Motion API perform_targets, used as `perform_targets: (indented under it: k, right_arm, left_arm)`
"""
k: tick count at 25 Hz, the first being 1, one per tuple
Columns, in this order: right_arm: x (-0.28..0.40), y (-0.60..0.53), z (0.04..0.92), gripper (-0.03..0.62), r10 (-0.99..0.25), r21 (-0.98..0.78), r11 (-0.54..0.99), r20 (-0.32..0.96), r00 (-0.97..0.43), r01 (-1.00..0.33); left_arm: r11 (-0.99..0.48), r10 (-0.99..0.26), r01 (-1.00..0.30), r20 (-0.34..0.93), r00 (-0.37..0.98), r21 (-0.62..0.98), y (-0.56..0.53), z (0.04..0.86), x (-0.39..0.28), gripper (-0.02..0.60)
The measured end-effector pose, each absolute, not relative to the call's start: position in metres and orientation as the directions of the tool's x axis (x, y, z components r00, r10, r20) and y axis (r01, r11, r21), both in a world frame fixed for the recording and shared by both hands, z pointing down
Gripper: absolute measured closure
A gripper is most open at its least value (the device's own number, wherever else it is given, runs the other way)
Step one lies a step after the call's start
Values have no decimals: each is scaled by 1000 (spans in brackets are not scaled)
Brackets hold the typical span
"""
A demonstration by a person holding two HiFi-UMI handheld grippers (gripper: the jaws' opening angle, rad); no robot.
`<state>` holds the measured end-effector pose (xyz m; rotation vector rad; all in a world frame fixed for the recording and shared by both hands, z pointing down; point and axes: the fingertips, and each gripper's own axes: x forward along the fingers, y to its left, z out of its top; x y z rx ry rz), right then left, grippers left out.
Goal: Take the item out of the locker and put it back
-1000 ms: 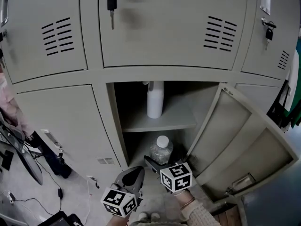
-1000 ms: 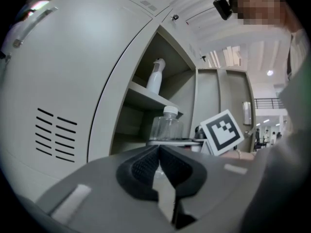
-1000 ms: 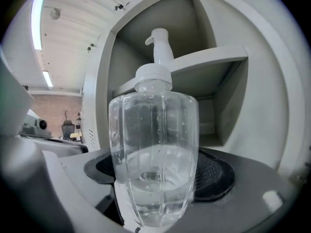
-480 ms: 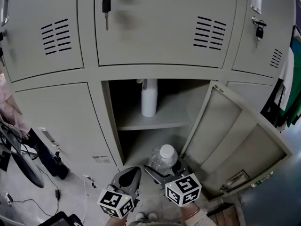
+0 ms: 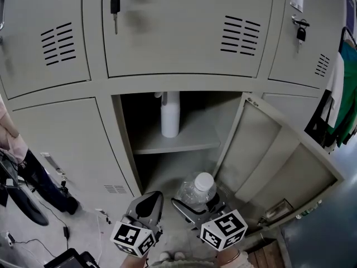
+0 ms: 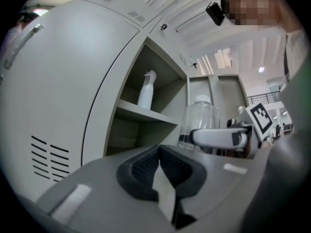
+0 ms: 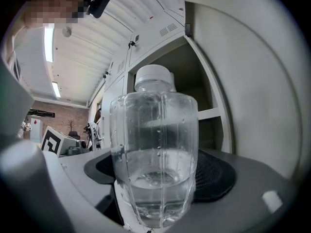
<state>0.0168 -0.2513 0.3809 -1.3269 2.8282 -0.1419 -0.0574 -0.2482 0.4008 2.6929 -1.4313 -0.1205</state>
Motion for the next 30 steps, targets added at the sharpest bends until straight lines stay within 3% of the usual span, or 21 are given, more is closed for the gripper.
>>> perform_targets:
  k: [30]
  right_arm:
    - [10,-254,366,154,-750,-154,653,3,-661,-741]
  left_arm:
    - [-618,-786,-780,-38,617,99,-252,389,-49,575]
